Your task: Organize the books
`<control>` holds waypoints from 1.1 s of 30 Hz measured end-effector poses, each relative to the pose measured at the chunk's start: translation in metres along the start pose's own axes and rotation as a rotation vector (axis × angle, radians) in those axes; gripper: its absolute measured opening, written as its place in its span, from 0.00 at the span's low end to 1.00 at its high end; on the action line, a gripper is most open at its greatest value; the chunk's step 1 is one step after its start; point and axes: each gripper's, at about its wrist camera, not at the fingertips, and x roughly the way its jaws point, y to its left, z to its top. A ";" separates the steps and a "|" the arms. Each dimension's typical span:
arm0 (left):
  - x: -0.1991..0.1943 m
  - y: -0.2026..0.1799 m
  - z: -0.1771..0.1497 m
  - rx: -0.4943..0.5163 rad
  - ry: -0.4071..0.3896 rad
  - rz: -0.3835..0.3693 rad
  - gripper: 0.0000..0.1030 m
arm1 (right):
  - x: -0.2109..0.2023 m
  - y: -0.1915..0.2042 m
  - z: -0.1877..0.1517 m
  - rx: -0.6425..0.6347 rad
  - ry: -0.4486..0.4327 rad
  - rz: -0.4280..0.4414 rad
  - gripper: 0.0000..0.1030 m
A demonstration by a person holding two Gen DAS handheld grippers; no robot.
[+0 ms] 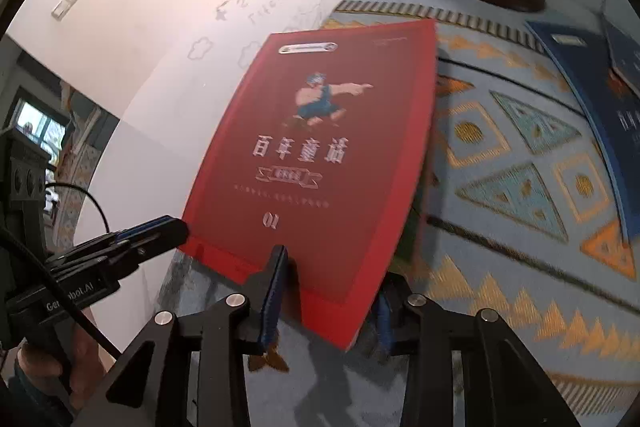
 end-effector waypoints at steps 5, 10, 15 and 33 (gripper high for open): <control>-0.003 -0.023 -0.009 0.046 -0.003 -0.016 0.25 | -0.025 -0.023 -0.022 0.013 -0.019 -0.057 0.37; -0.002 -0.073 -0.024 0.125 0.000 -0.049 0.25 | -0.057 -0.057 -0.049 0.061 -0.048 -0.107 0.39; -0.005 -0.135 -0.048 0.220 -0.005 -0.078 0.25 | -0.099 -0.090 -0.084 0.111 -0.100 -0.136 0.47; 0.006 -0.381 -0.151 0.491 0.049 -0.206 0.26 | -0.267 -0.258 -0.250 0.403 -0.277 -0.241 0.50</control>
